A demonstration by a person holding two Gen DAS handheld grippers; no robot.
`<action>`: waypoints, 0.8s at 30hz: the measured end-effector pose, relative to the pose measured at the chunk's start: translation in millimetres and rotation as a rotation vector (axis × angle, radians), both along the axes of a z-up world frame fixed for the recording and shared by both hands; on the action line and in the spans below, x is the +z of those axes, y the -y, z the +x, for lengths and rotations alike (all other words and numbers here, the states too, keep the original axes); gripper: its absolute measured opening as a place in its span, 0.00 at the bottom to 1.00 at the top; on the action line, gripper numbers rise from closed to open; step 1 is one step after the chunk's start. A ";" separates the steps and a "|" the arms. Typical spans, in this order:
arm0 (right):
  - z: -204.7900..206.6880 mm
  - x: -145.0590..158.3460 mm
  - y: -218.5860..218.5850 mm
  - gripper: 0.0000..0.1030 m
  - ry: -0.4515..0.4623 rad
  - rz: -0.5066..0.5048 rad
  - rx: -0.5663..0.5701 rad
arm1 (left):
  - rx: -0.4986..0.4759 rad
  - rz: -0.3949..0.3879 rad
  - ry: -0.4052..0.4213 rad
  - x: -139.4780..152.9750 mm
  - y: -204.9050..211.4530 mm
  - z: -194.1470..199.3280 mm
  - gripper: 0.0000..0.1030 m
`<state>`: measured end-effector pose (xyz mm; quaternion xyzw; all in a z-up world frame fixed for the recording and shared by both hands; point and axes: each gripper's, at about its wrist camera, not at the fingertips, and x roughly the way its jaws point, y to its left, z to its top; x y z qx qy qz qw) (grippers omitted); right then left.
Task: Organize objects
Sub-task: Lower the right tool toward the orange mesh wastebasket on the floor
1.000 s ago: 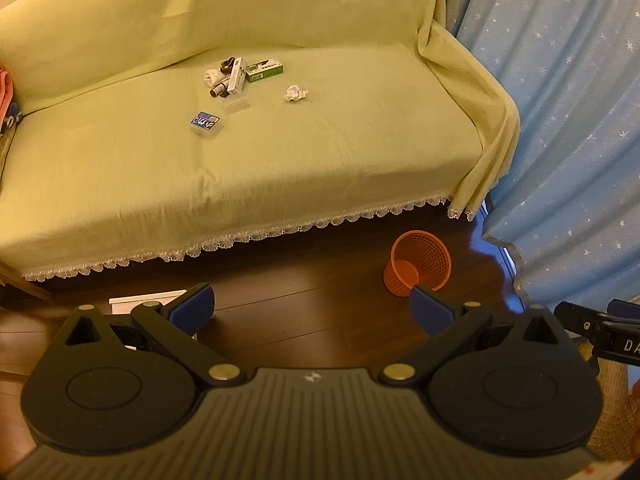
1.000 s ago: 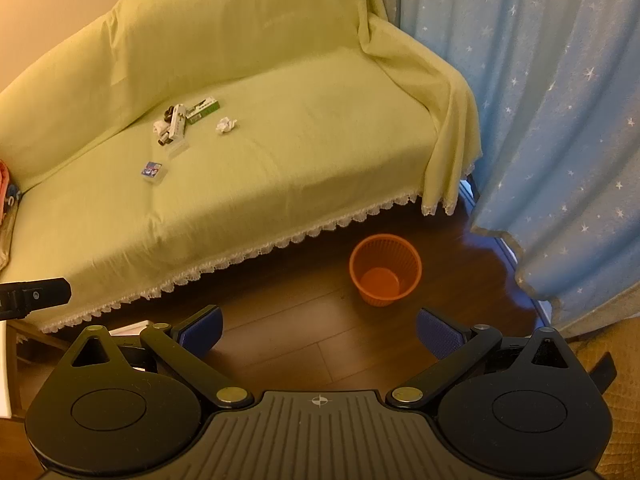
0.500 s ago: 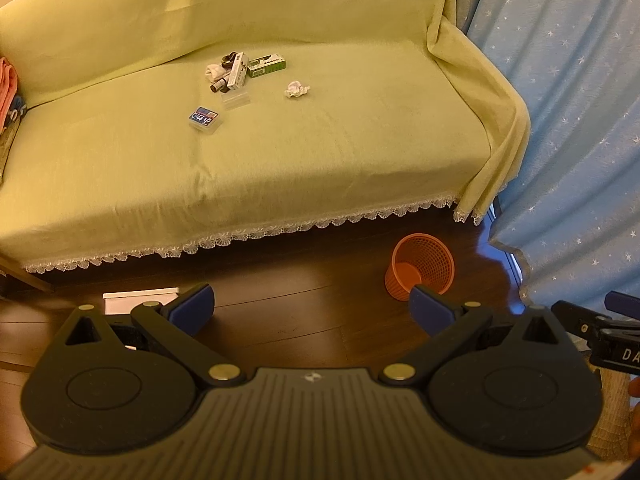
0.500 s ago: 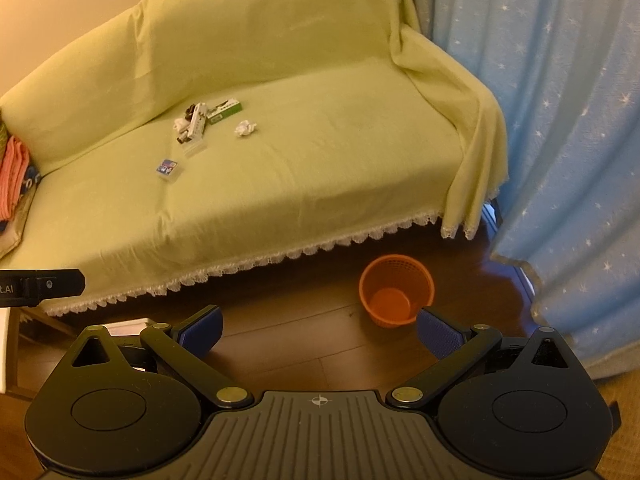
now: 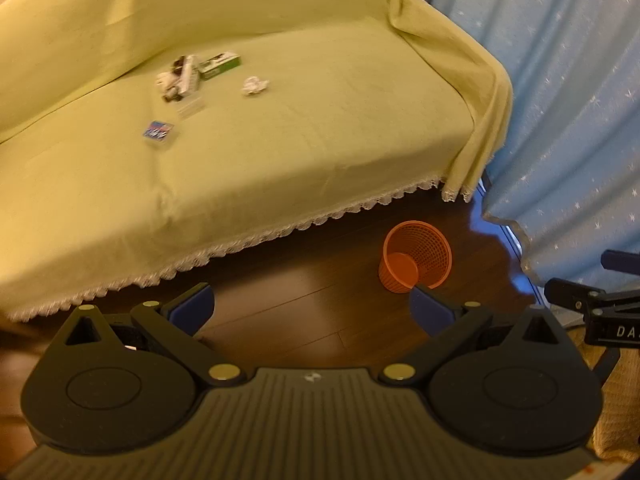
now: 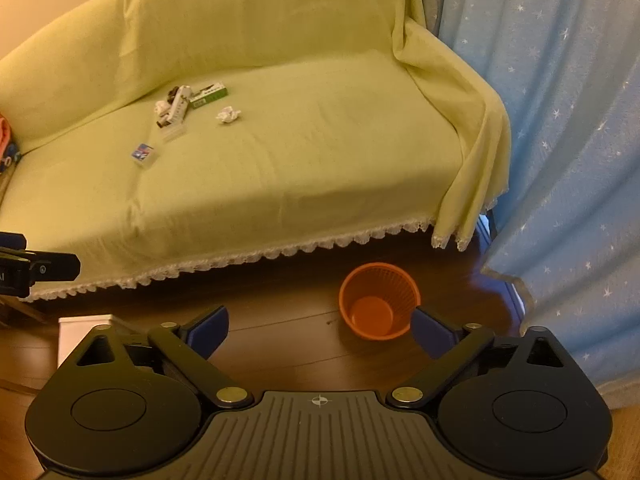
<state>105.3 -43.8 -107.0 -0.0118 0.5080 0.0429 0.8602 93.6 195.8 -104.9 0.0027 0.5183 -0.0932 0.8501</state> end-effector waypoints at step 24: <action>110.4 -323.0 34.2 0.69 -0.105 -0.172 0.361 | -0.048 -0.025 -0.039 -269.7 36.4 123.0 0.99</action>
